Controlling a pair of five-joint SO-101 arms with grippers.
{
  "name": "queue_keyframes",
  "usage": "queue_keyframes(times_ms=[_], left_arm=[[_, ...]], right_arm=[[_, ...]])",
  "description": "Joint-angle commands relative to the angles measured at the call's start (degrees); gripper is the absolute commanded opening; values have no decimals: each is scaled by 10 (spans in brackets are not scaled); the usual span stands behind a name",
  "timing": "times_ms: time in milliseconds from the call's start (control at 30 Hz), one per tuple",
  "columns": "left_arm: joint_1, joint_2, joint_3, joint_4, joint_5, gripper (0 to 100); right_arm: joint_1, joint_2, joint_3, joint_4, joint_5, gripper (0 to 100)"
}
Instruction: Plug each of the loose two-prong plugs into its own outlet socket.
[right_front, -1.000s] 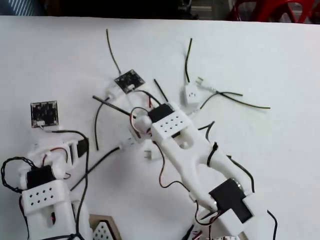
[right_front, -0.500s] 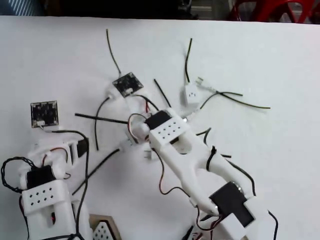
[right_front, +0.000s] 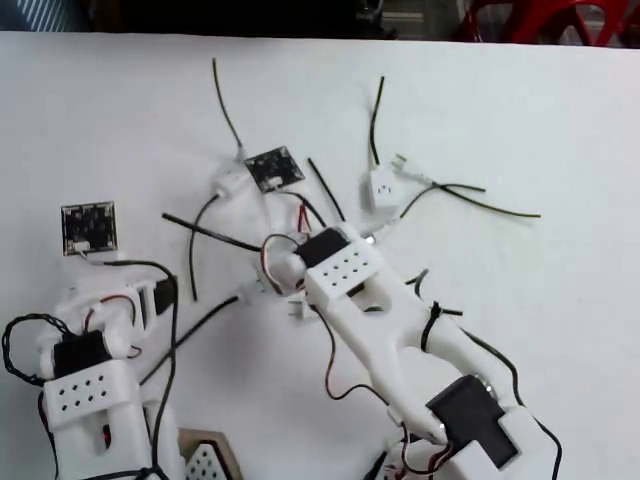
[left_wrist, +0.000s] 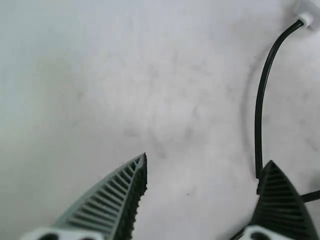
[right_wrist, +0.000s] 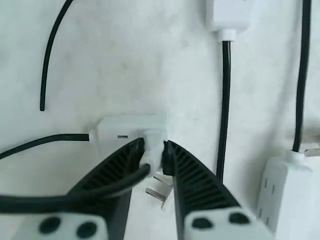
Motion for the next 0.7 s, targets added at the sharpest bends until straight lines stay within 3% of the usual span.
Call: queue_keyframes(times_ms=[0, 367, 667], left_arm=[[-6, -12, -3, -11, 3, 347], [-6, -12, -3, -11, 3, 347], [-6, -12, -3, -11, 3, 347]], right_arm=[[-6, -17, 1, -1, -14, 17], [-5, -53, 149, -181, 34, 17], [-5, -192, 219, -188, 36, 17]])
